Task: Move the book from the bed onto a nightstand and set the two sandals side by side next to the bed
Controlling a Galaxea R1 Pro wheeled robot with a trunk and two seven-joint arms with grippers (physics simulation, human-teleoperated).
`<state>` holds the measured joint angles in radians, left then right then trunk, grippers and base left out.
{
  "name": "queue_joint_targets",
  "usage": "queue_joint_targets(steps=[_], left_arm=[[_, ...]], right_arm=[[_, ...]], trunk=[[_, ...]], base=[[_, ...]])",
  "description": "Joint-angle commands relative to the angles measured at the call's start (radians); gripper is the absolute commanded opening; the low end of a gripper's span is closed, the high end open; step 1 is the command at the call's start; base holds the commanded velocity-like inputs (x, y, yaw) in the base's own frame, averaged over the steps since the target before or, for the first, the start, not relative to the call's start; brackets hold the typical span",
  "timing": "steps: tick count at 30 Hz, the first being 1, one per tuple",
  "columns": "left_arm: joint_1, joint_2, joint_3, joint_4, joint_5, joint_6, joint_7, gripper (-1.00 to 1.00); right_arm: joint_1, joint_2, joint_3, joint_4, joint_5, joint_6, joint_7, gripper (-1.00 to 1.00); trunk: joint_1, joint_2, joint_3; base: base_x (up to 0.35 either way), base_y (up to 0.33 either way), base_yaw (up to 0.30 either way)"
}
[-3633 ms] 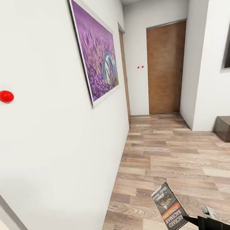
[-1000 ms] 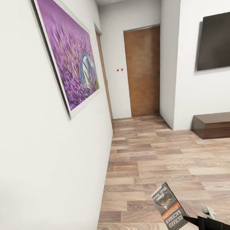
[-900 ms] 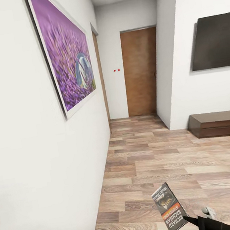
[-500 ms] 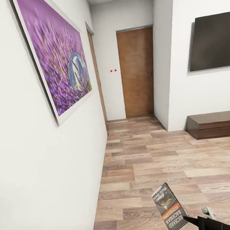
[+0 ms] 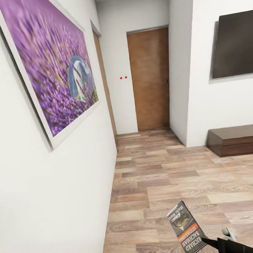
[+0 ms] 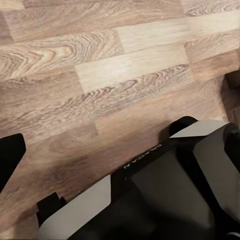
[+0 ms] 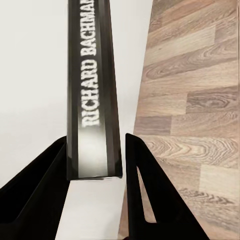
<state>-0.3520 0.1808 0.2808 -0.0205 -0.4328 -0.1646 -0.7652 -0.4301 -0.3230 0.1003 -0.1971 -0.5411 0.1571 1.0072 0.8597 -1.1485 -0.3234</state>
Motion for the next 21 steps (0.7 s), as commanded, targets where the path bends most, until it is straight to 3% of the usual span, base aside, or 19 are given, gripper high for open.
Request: queue_joint_targets(steps=[1,6,14,21], left_arm=[[0.000,0.000,0.008,0.000,-0.011,-0.006,-0.002,1.00],[0.000,0.000,0.008,0.000,-0.011,-0.006,-0.002,1.00],[0.000,0.000,0.008,-0.001,-0.011,-0.006,-0.002,1.00],[0.000,0.000,0.008,0.000,-0.011,-0.006,-0.002,1.00]], right_arm=[[-0.001,-0.001,0.004,-0.001,-0.013,0.009,0.002,-1.00],[-0.001,-0.001,0.004,-0.001,-0.013,0.009,0.002,-1.00],[-0.001,-0.001,0.004,-0.001,-0.013,0.009,0.002,-1.00],[-0.001,-0.001,0.004,-0.001,-0.013,0.009,0.002,-1.00]], trunk=[[0.001,-0.001,-0.002],[0.001,-0.001,-0.004],[0.001,-0.001,-0.005],[0.001,-0.001,-0.005]], base=[[0.331,0.000,-0.171],[0.331,0.000,-0.153],[0.331,0.000,-0.028],[0.331,0.000,-0.220]])
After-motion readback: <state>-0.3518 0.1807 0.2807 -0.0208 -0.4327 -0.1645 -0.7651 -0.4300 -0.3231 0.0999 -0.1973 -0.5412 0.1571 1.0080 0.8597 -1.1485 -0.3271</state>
